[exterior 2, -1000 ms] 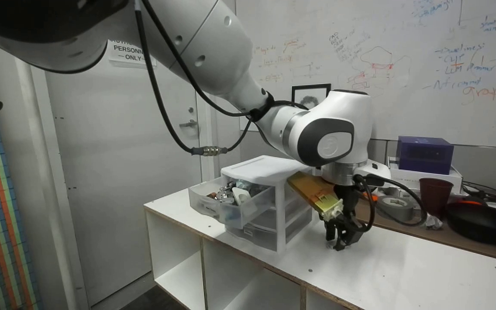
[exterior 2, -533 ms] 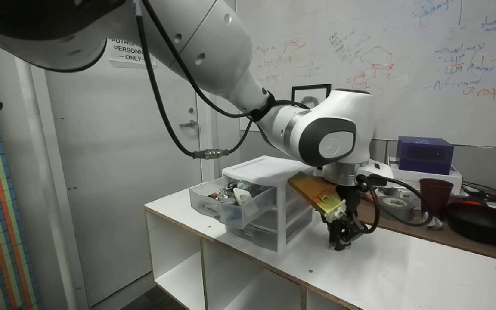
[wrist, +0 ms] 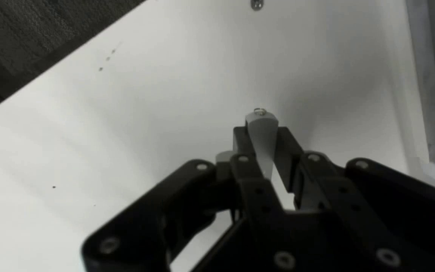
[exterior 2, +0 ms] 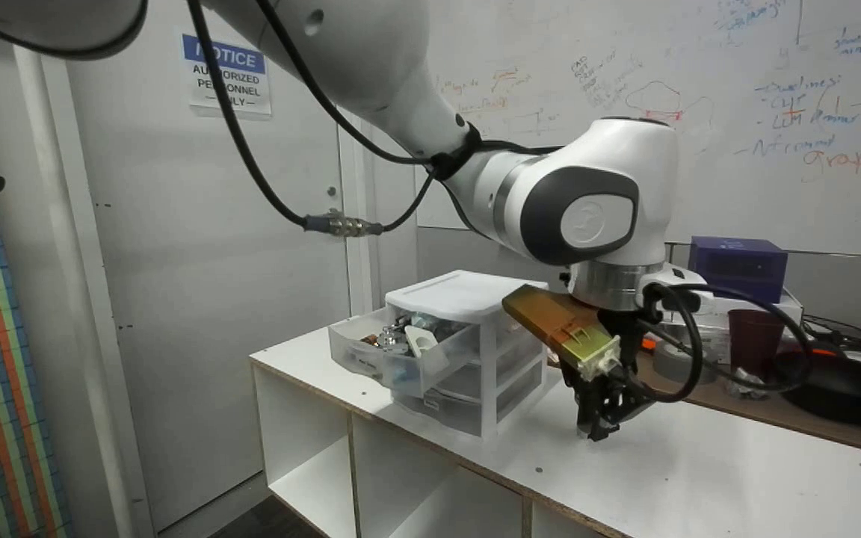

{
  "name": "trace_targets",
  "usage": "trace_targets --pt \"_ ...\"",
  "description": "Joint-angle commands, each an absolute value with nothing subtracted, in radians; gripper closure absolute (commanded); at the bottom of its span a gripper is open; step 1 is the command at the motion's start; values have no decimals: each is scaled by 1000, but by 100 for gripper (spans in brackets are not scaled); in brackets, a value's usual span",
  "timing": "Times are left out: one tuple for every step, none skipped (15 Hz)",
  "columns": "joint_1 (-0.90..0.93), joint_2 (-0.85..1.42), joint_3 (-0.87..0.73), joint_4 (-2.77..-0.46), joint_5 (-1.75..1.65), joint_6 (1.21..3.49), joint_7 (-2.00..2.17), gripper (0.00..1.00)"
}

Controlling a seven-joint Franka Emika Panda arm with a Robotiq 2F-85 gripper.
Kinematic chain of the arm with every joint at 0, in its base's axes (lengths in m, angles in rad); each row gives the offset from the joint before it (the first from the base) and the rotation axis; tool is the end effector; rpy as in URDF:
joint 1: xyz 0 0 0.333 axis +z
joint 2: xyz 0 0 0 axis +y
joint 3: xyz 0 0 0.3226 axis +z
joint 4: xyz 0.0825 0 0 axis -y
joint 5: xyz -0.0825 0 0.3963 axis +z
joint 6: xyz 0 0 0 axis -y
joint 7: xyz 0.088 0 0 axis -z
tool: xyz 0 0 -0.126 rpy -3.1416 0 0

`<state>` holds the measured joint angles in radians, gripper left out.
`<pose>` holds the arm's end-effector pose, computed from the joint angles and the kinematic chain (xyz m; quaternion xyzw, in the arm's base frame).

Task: Pick up the flash disk from the table, put it in the drawer and close the drawer.

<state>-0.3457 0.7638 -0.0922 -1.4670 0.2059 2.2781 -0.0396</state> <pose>0.6789 -0.2968 0.2114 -0.9673 0.2476 -0.0367 0.0408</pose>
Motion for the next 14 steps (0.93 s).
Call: trace_targets --pt "-344 555 -83 -1674 211 2217 -97 95" --pt "-338 505 -77 -1721 214 2189 -115 95" --pt "-330 463 -70 -1755 215 2157 -133 95" --pt "-316 421 -71 -1786 205 2128 -138 95" --pt "-294 376 -75 -1823 185 2108 -138 95" --pt "-270 330 -82 -1857 163 2090 -132 95" --pt "-240 285 -93 -1891 122 2070 -113 95" --pt "-213 239 -98 -1924 77 2054 -99 95" --pt "-187 191 -103 -1955 17 2035 -86 95" --pt "-165 141 -103 -1990 -41 2021 -79 95" --pt "-148 93 -100 -2020 -97 1994 -79 95" --pt "-134 53 -94 -2042 -139 1974 -80 95" --pt "-125 16 -84 -2064 -161 1961 -102 95" --pt "-116 -10 -74 -2082 -156 1971 -128 95"
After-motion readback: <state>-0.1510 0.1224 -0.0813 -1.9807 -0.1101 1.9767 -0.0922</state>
